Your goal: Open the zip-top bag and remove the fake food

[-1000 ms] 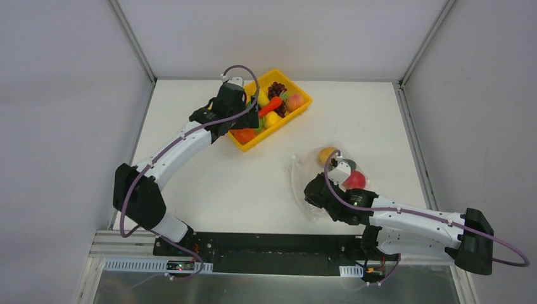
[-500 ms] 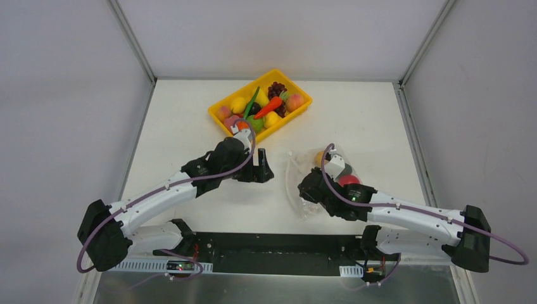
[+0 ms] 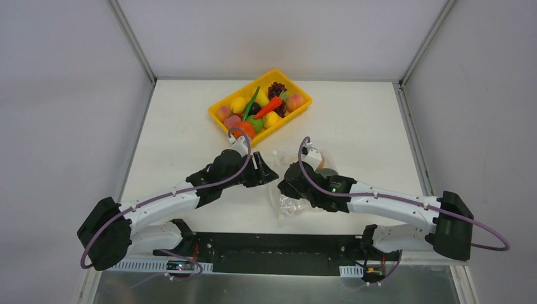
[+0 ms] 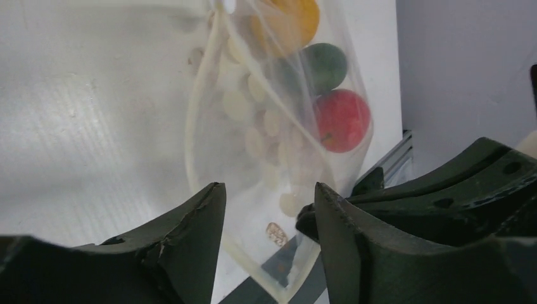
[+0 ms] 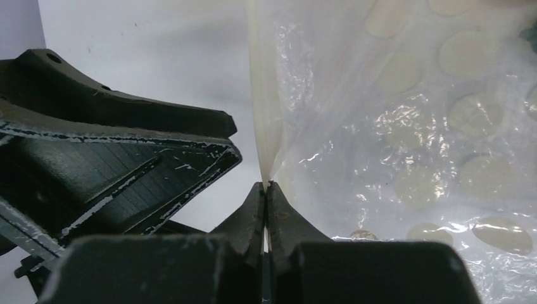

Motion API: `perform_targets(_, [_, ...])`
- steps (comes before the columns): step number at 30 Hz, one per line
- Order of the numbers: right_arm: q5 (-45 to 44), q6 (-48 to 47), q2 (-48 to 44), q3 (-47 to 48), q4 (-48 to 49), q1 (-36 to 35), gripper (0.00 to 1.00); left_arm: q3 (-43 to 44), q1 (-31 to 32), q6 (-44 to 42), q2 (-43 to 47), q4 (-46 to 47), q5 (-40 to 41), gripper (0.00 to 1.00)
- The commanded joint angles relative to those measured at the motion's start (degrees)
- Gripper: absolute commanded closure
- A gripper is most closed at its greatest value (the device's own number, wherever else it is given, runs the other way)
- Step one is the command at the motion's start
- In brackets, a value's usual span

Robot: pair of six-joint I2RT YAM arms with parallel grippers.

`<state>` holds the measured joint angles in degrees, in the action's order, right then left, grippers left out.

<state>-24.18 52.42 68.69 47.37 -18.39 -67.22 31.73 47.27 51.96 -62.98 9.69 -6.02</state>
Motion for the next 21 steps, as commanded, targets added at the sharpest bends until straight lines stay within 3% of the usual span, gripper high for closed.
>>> perform_targets(1, [1.47, -0.53, 1.46, 2.89, 4.43, 0.12, 1.0, -1.09, 0.21, 5.53, -2.65, 11.02, -2.82, 0.48])
perform_targets(8, [-1.87, 0.57, -0.29, 3.69, 3.7, -0.41, 1.0, -5.54, 0.31, 12.11, -9.89, 23.09, -4.4, 0.6])
perform_targets(12, [-5.61, 1.52, -2.94, 3.46, 1.41, -0.53, 1.0, -10.22, 0.36, 15.18, -9.65, 29.82, -2.1, 0.61])
perform_targets(21, [-5.11, 0.87, -4.87, 2.24, 2.07, -0.53, 1.0, -9.37, 0.62, 14.26, -8.41, 29.97, -1.54, 0.59])
